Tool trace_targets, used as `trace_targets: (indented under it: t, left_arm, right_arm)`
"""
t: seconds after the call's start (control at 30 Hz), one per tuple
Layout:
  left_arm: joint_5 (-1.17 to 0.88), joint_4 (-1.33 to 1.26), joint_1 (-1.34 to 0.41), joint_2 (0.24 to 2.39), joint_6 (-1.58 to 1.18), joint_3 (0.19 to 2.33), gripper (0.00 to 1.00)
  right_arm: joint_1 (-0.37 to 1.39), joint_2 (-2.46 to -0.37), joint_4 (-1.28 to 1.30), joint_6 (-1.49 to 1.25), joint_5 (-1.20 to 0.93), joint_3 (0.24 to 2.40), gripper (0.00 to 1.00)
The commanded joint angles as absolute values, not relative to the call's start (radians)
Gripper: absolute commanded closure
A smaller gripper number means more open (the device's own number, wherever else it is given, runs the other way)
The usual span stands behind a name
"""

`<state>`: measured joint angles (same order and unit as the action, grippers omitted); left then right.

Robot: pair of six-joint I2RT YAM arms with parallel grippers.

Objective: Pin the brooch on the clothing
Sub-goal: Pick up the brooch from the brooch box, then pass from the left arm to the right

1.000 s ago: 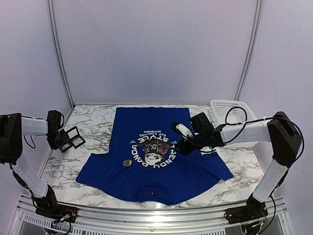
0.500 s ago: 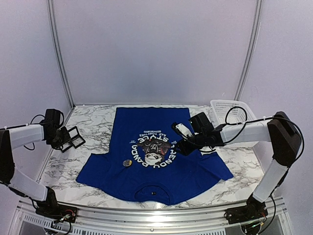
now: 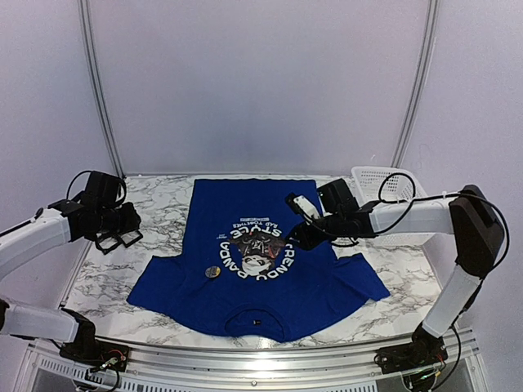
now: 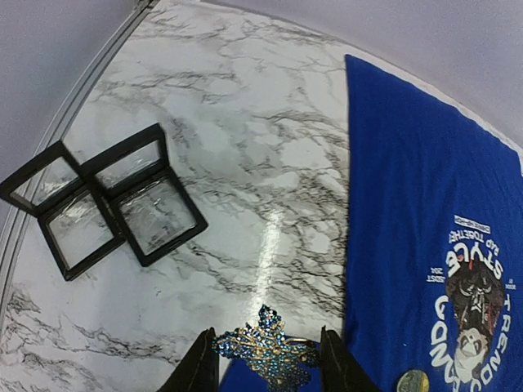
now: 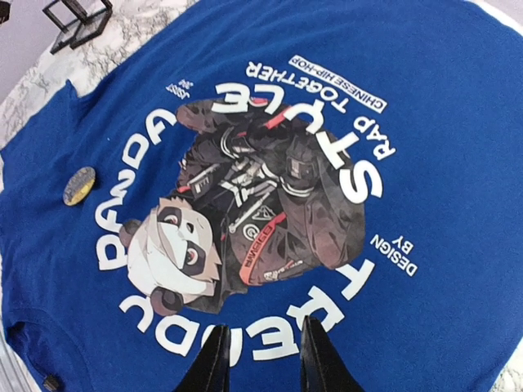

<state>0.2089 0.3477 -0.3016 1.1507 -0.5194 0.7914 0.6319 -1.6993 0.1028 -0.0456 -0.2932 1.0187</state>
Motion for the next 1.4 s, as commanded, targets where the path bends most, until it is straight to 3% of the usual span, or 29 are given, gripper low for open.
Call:
trace_targets:
  t: [0.0,0.3,0.67,0.77,0.87,1.03,1.37]
  left_arm:
    - [0.251,0.374,-0.417,1.166,-0.481,0.916,0.69]
    - [0.287,0.344,-0.703,1.388,-0.207,1.174,0.69]
    - [0.005,0.068,-0.898,1.467,0.101,1.167,0.69]
    - [-0.029,0.044,-0.931,1.474,0.151,1.163,0.69]
    - [-0.022,0.039,-0.949,1.484,0.181,1.166,0.69]
    - [0.025,0.031,-0.974,1.492,0.217,1.173,0.69]
    - [0.061,0.031,-0.988,1.502,0.234,1.177,0.69]
  right_arm:
    - [0.586,-1.686,0.035,-0.112,-0.396,1.069,0.76]
    - [0.574,-1.633,0.097,-0.079,-0.310,1.141,0.75]
    - [0.574,-1.548,-0.026,-0.216,-0.601,1.139,0.73]
    - [0.575,-1.545,-0.088,-0.289,-0.683,1.127,0.72]
    - [0.577,-1.553,-0.134,-0.367,-0.752,1.122,0.59]
    - [0.596,-1.569,-0.176,-0.407,-0.824,1.124,0.55]
    - [0.675,-1.626,-0.162,-0.393,-0.934,1.167,0.58]
